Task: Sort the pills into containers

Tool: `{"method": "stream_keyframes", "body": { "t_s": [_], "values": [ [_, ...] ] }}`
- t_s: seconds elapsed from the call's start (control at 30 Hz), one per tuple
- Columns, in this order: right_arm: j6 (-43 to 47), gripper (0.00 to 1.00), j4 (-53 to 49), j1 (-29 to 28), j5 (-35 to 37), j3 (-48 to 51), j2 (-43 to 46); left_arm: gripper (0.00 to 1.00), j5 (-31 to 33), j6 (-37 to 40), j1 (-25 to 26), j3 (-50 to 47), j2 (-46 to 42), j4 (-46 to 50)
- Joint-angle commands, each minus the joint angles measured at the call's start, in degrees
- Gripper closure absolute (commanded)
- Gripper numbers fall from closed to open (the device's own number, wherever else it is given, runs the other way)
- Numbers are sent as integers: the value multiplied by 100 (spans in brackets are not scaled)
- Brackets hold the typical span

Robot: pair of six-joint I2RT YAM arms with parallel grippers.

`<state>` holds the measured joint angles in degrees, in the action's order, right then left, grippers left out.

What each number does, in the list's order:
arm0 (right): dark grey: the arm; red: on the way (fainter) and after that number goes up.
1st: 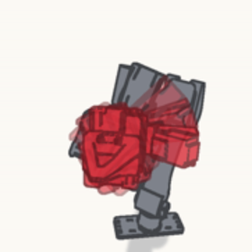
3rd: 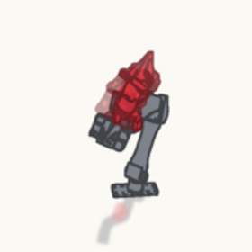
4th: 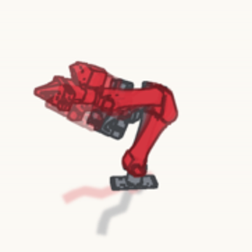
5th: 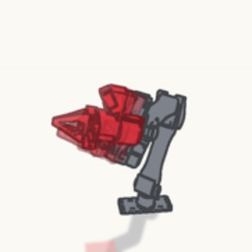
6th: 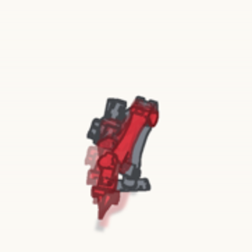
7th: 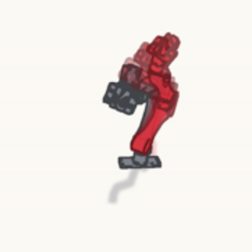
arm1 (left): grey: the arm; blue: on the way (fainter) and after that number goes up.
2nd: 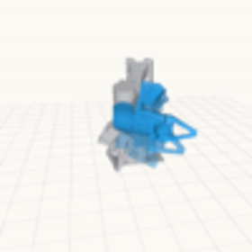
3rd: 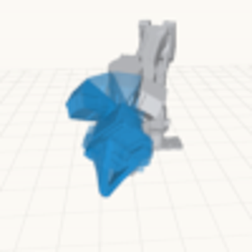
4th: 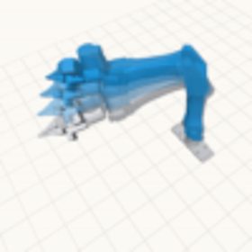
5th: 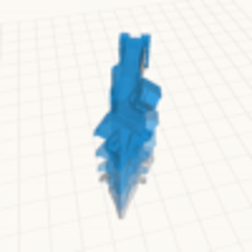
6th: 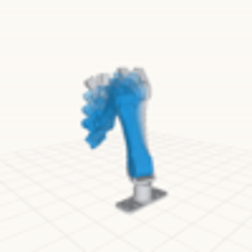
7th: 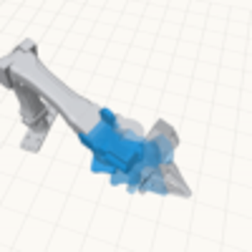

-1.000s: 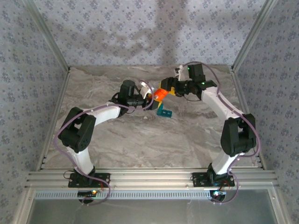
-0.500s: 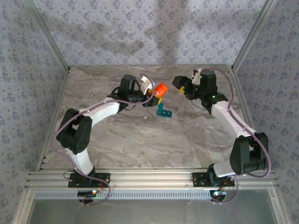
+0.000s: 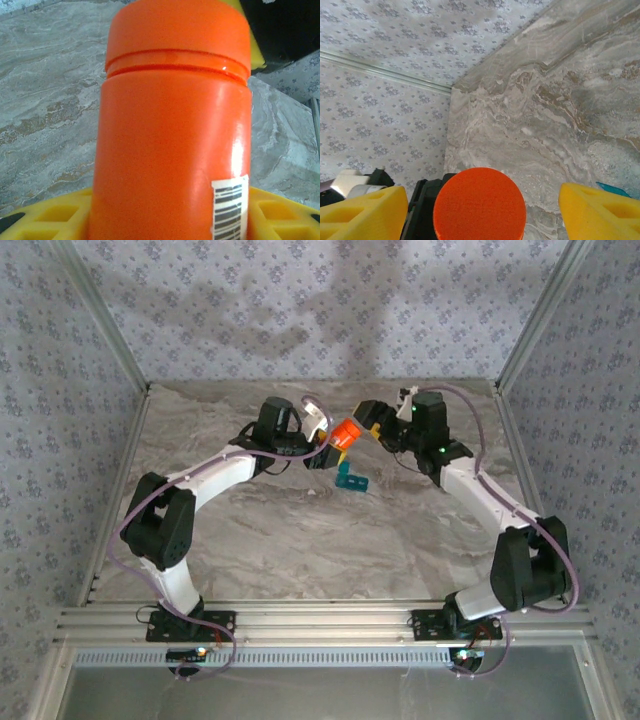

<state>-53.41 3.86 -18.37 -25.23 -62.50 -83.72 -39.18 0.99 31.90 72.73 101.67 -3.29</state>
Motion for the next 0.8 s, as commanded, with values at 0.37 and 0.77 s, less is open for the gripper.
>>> {"method": "stream_keyframes", "body": {
  "t_s": [0.37, 0.77],
  "values": [
    [-118, 24, 245, -266, -15, -342, -419, 97, -88, 64, 45, 276, -86, 91],
    [8, 51, 421, -291, -210, -199, -392, 97, -78, -36, 51, 382, -7, 96]
  ]
}}
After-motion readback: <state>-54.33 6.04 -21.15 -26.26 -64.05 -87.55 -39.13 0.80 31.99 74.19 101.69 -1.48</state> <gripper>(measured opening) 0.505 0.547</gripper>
